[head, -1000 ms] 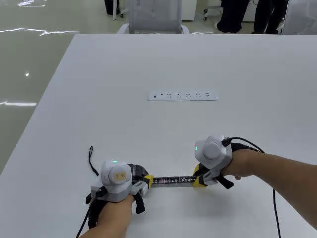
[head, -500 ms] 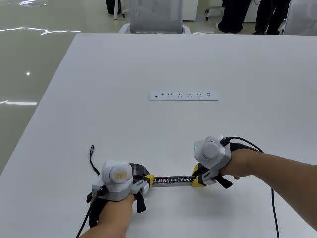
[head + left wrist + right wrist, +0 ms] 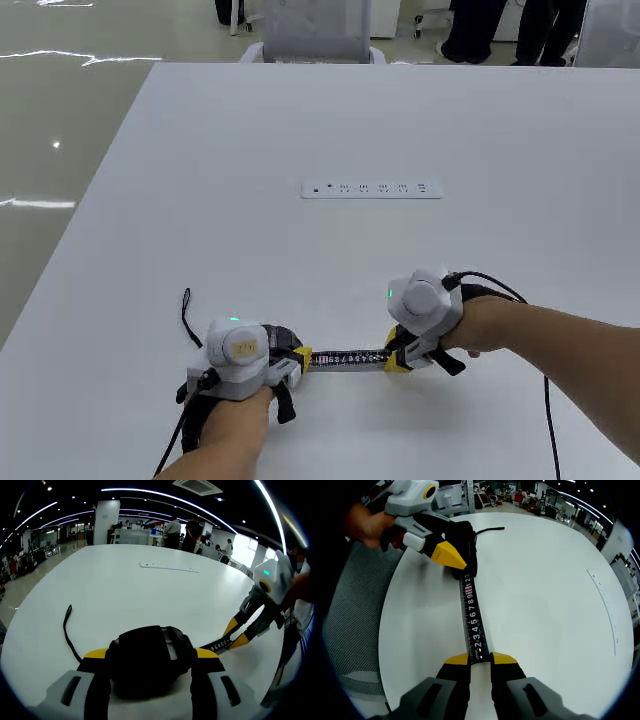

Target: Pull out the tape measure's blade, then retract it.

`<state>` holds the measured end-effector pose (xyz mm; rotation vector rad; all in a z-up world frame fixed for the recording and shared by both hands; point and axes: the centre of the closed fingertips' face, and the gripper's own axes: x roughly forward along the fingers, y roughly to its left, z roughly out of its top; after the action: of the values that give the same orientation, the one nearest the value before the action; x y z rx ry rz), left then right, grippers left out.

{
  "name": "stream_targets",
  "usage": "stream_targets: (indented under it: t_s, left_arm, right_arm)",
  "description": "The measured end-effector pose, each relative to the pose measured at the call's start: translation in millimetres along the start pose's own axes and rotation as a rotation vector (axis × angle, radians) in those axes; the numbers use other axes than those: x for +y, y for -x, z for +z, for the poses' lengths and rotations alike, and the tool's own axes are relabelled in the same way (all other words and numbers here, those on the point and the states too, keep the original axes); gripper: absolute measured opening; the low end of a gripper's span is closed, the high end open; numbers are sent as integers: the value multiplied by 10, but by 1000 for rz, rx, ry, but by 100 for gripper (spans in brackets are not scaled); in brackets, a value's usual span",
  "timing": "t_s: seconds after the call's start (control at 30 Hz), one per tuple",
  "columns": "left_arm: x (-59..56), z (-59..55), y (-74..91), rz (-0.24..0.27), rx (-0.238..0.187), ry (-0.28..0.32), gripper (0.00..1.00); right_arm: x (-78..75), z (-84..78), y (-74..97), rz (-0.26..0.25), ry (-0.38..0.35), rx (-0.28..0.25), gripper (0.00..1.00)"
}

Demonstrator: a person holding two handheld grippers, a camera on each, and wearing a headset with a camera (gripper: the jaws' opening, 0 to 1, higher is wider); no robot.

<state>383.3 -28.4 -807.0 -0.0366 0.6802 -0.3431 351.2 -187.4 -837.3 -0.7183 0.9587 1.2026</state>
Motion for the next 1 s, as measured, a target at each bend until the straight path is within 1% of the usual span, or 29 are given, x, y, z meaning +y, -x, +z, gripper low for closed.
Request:
stream_targets:
  t_s: [1.0]
  left_arm:
    - [-7, 0, -7, -1, -4, 0, 61]
  right_arm:
    - [8, 111, -56, 3, 4, -11, 14]
